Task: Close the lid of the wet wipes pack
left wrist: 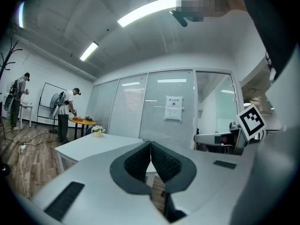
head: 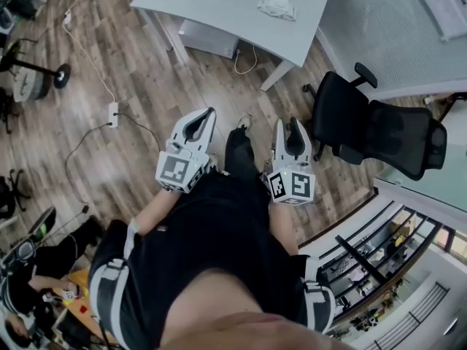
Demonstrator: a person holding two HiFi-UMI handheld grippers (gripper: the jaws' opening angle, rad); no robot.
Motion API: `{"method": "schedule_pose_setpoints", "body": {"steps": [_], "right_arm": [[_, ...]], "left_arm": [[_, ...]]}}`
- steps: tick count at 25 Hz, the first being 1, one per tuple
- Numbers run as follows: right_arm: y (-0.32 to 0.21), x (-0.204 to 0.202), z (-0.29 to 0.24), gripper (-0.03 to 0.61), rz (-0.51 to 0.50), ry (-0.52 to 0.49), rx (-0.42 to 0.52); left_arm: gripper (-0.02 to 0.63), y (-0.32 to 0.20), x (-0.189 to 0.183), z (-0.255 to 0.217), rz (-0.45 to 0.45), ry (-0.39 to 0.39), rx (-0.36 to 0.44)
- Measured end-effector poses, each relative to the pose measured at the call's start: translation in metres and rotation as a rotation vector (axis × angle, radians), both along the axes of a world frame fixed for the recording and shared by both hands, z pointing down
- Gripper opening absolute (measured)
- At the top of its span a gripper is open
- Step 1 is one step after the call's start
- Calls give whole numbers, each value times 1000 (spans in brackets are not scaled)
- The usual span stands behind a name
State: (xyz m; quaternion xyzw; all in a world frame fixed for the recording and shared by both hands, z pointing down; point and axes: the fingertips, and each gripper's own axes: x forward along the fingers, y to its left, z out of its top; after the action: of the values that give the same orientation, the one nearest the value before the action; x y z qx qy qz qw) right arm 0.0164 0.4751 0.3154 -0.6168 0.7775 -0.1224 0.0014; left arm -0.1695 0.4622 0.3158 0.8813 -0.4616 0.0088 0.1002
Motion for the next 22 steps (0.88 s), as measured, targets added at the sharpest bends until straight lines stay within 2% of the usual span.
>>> {"method": "schedule_pose_setpoints", "body": {"steps": [5,11,15,22], "right_arm": [[-81,13,3,147,-21,8,17],[-198,51,-14,147,-60,30,39],[-264,70,-26,147,-93,26,47],[-371,93,-12,147,-123,29,15]], "left_arm": [[21,-80,16,2,-4,-13,11],[23,-190,58,-8,13,-13,47],[23,-251,74,-16,-21,-41,38],[22,-348,102,8,-3,-29,2]]}}
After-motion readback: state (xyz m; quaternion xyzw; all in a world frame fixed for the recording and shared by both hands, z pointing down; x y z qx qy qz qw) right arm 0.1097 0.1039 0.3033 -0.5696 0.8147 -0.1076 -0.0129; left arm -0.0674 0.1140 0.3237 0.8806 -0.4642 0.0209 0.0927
